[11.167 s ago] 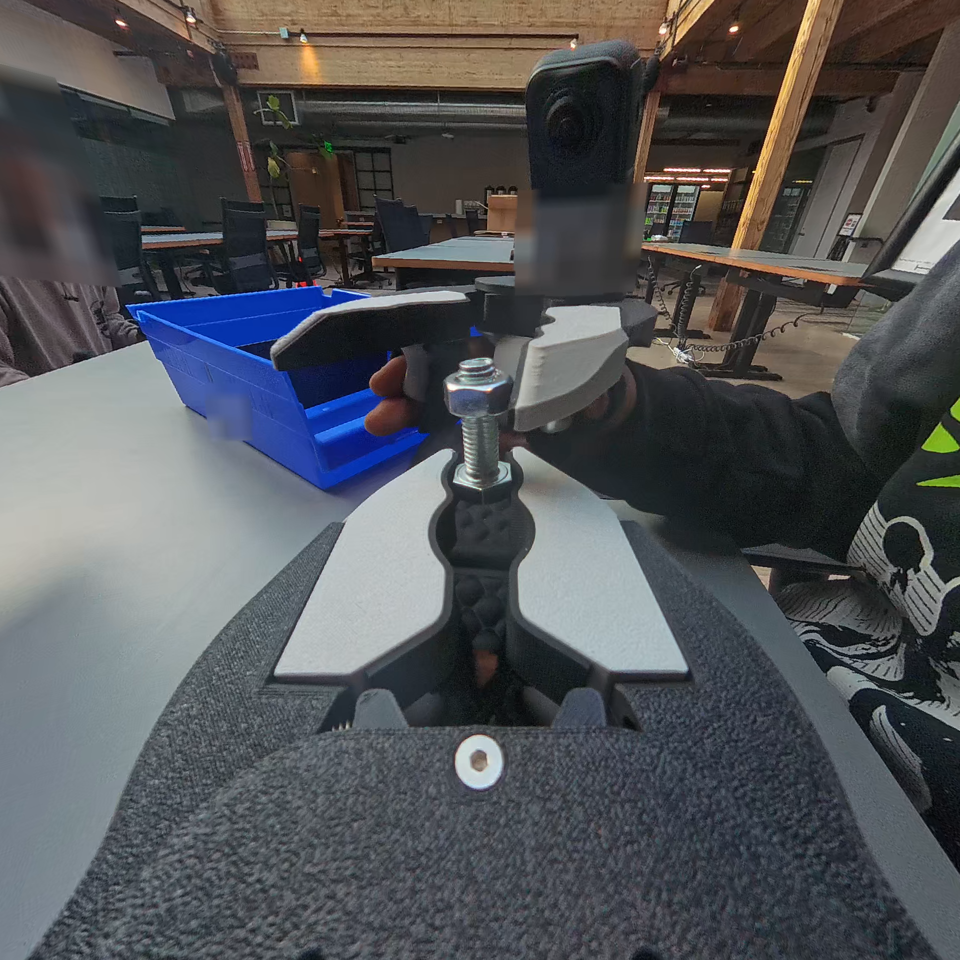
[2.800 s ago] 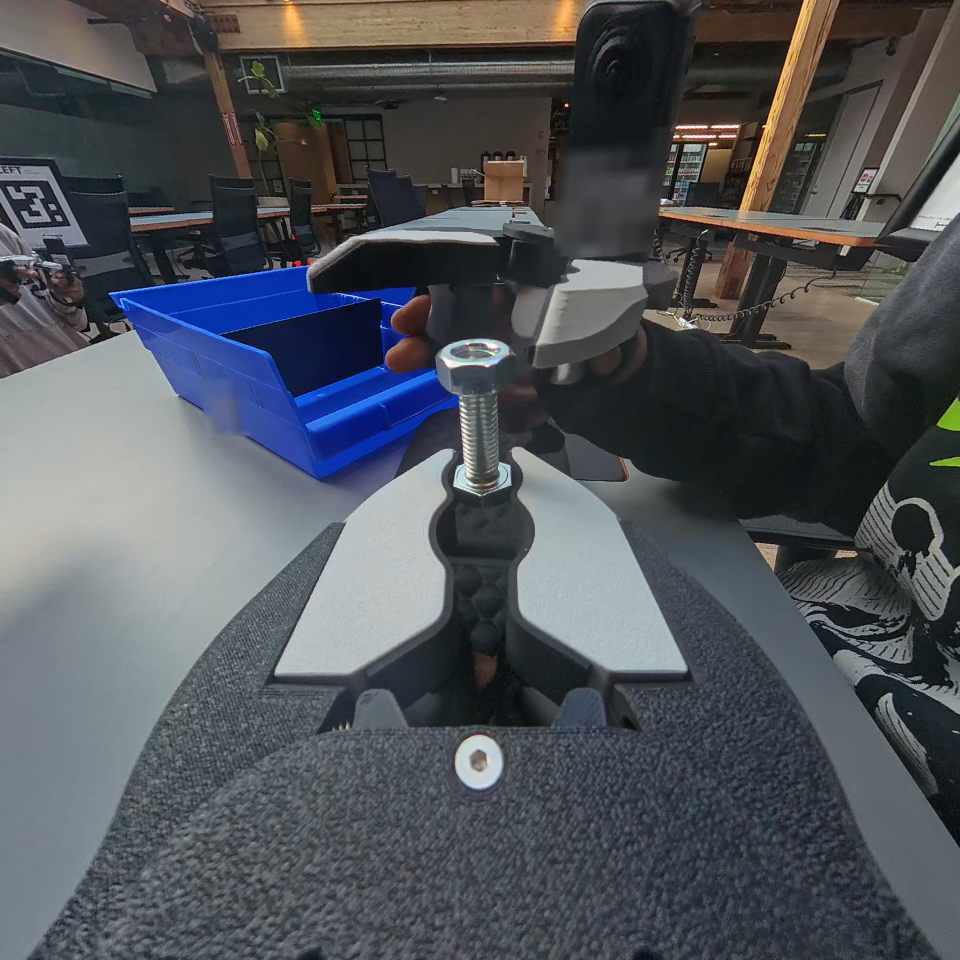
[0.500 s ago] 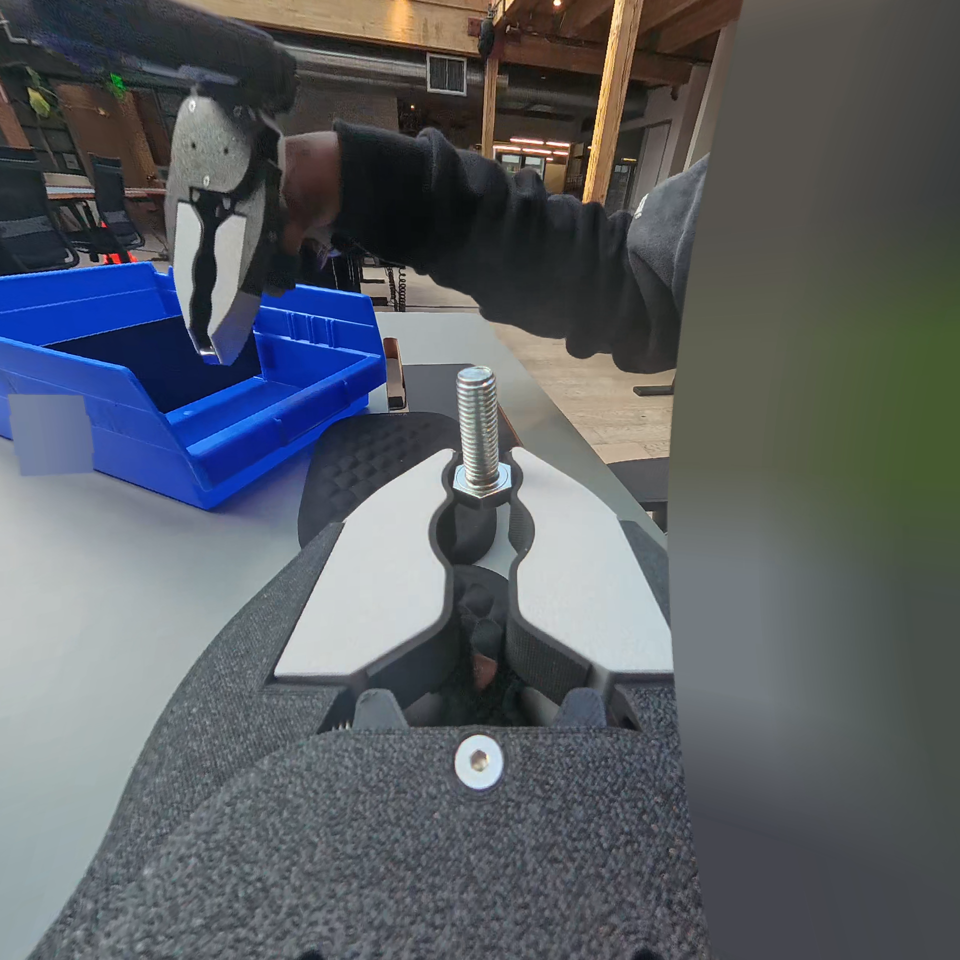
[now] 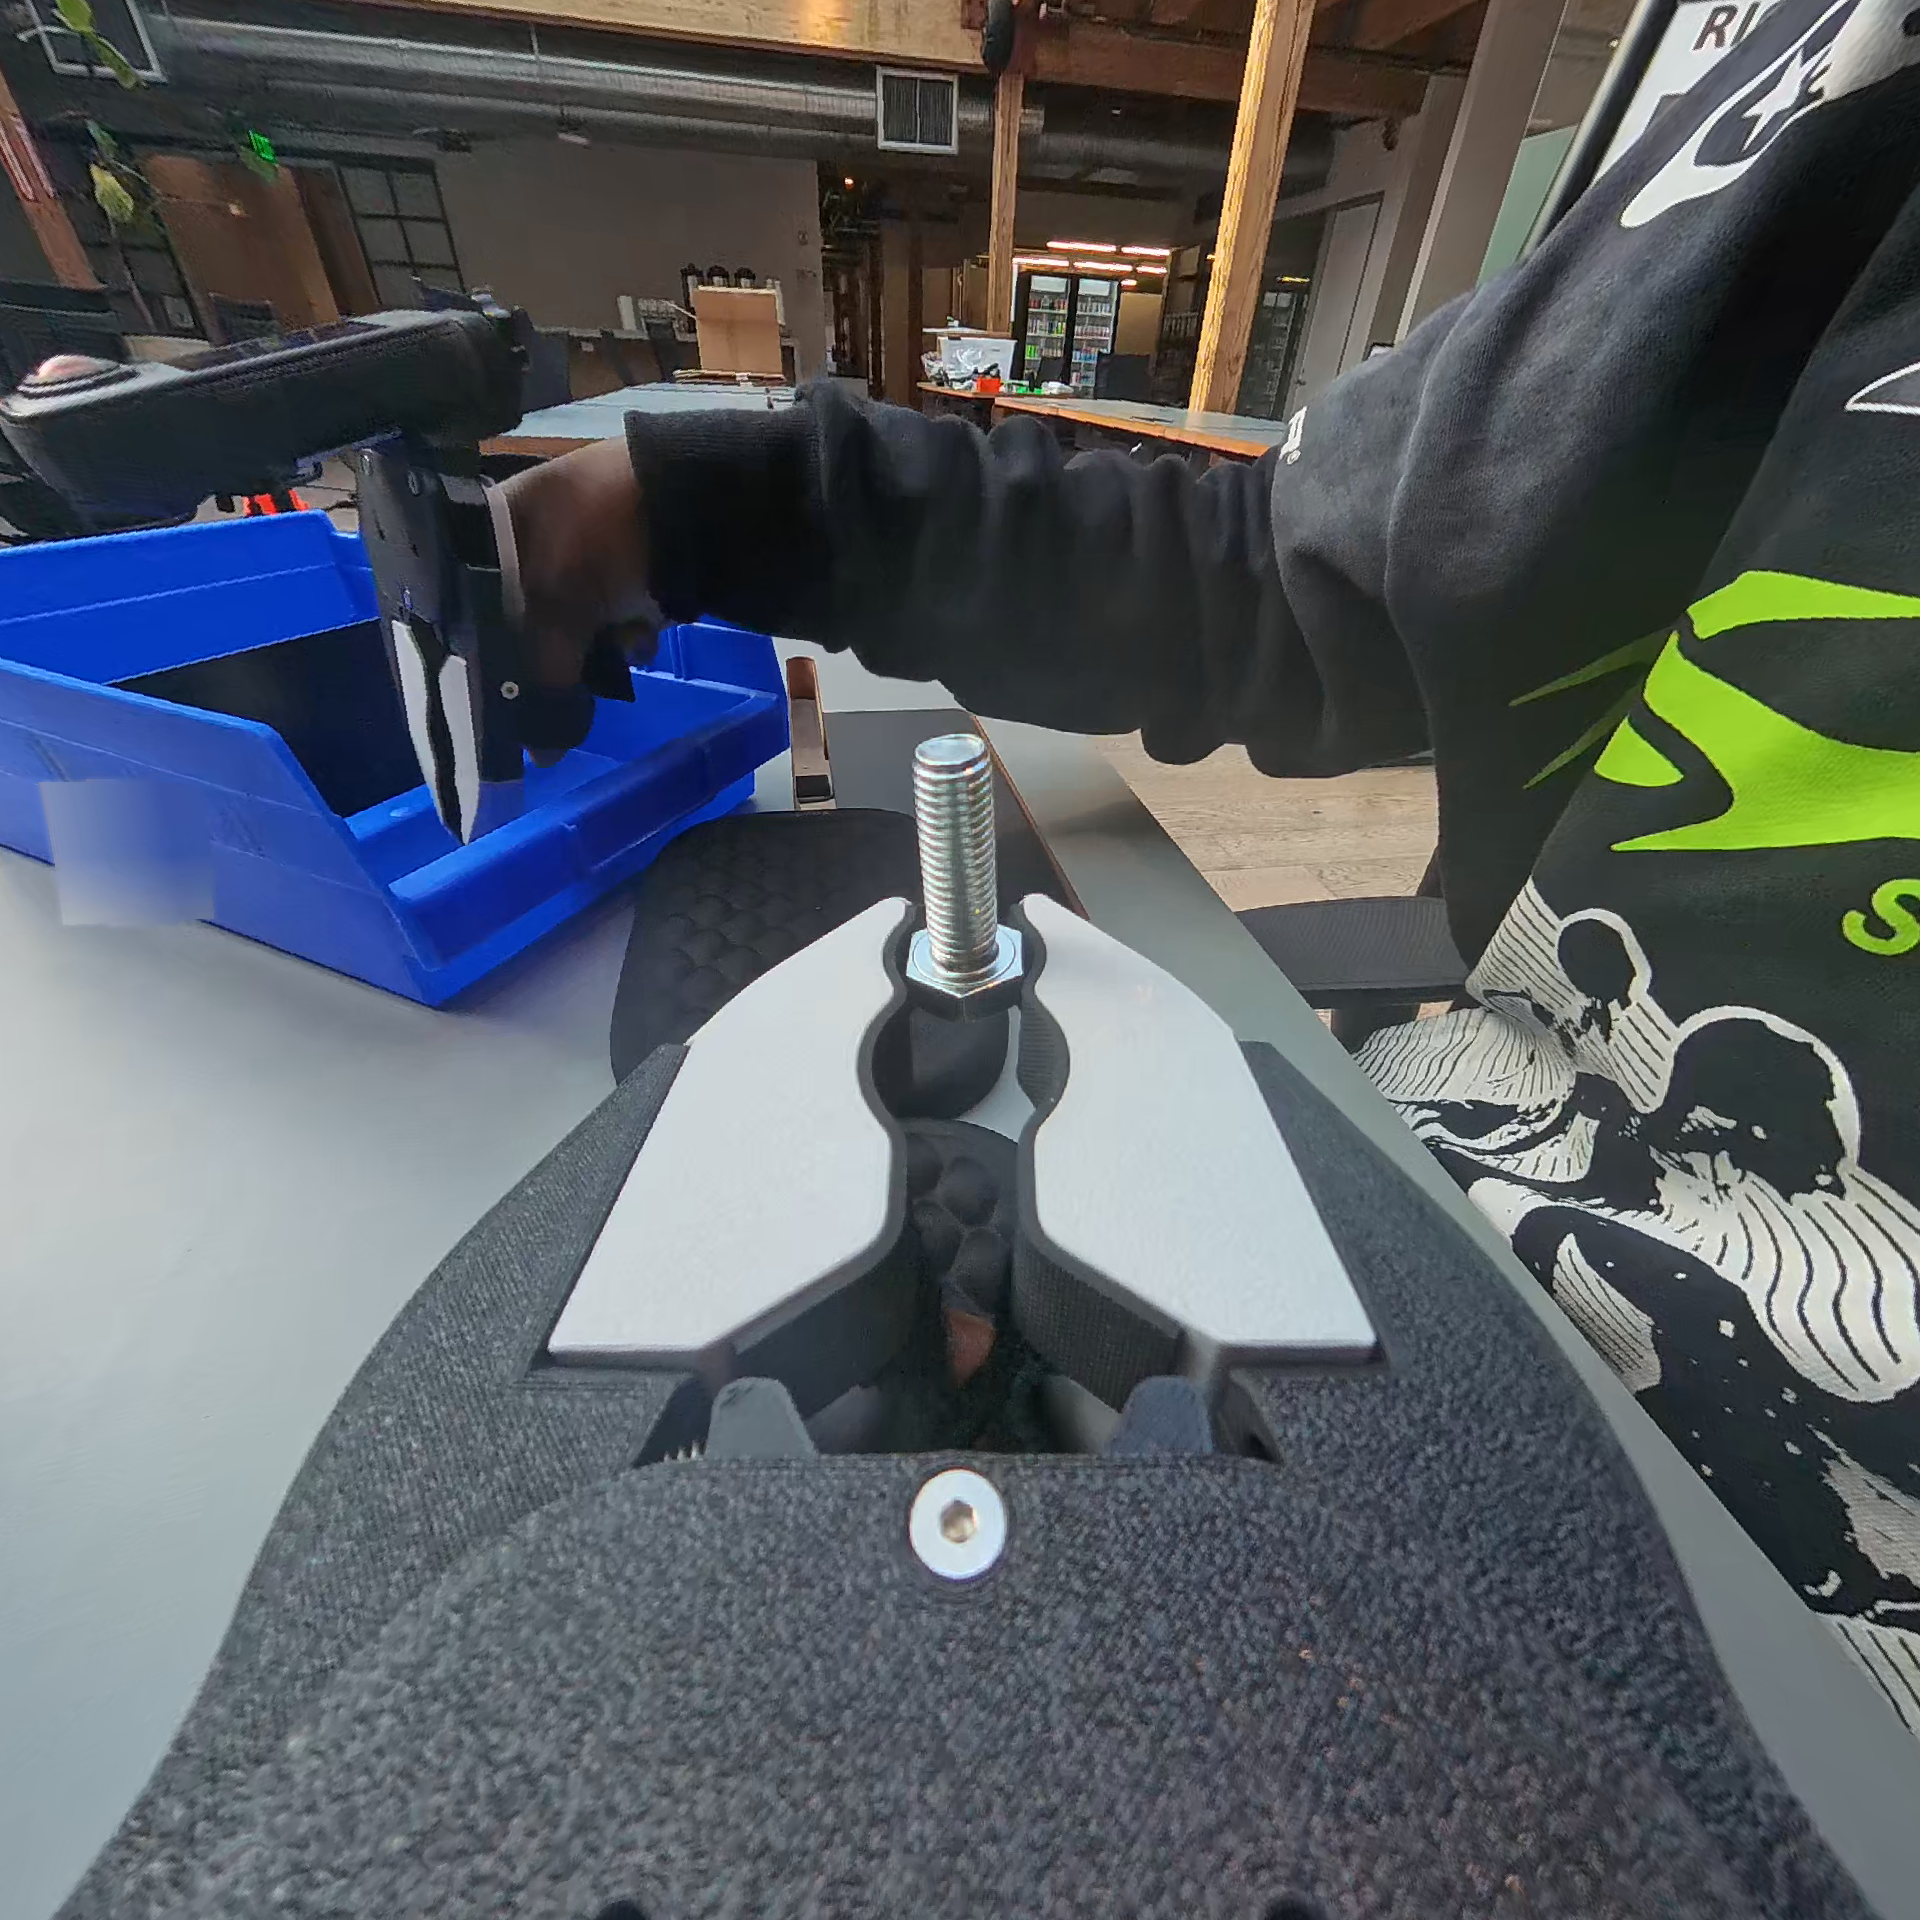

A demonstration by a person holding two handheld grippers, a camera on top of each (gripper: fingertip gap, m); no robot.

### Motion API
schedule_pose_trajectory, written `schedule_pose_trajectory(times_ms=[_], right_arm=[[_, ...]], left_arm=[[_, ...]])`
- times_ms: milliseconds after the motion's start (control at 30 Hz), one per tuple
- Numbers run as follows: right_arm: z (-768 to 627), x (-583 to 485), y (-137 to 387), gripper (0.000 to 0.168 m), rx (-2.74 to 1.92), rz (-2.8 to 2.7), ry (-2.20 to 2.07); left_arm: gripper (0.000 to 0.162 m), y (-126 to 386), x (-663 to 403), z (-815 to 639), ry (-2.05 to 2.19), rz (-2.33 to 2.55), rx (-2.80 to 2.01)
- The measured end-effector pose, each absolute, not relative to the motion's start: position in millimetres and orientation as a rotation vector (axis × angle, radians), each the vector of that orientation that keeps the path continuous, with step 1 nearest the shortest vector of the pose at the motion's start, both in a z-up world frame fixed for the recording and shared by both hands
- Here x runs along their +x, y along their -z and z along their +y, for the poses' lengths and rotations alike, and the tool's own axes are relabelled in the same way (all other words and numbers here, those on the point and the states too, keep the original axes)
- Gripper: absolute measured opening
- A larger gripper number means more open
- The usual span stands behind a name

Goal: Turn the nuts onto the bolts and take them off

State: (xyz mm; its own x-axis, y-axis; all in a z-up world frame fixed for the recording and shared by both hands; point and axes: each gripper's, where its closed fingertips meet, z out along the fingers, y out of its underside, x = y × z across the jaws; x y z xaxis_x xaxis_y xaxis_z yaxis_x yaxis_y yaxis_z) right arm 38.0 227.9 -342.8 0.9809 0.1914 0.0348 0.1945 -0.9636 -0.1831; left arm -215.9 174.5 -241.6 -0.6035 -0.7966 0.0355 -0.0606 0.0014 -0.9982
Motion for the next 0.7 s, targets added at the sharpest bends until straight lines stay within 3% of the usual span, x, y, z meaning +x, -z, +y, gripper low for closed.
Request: schedule_pose_trajectory(times_ms=[167, 333, 533, 700], right_arm=[[226.8, 38.5, 335.4, 0.03, -2.929, -0.293, 0.017], [238.9, 19.8, 289.3, 0.034, -2.746, -0.326, 0.032], [225.4, -144.6, 217.7, 0.036, -2.287, -0.833, -0.496], [202.9, -220.5, 210.4, 0.035, -2.149, -1.062, -0.613]], left_arm=[[0.016, 241.9, -214.0, 176.9, 1.652, 1.697, -0.911], [0.016, 241.8, -212.4, 179.4, 1.652, 1.682, -0.933], [0.016, 243.4, -209.7, 182.1, 1.635, 1.674, -0.964], [0.015, 245.4, -207.8, 182.6, 1.615, 1.68, -0.981]])
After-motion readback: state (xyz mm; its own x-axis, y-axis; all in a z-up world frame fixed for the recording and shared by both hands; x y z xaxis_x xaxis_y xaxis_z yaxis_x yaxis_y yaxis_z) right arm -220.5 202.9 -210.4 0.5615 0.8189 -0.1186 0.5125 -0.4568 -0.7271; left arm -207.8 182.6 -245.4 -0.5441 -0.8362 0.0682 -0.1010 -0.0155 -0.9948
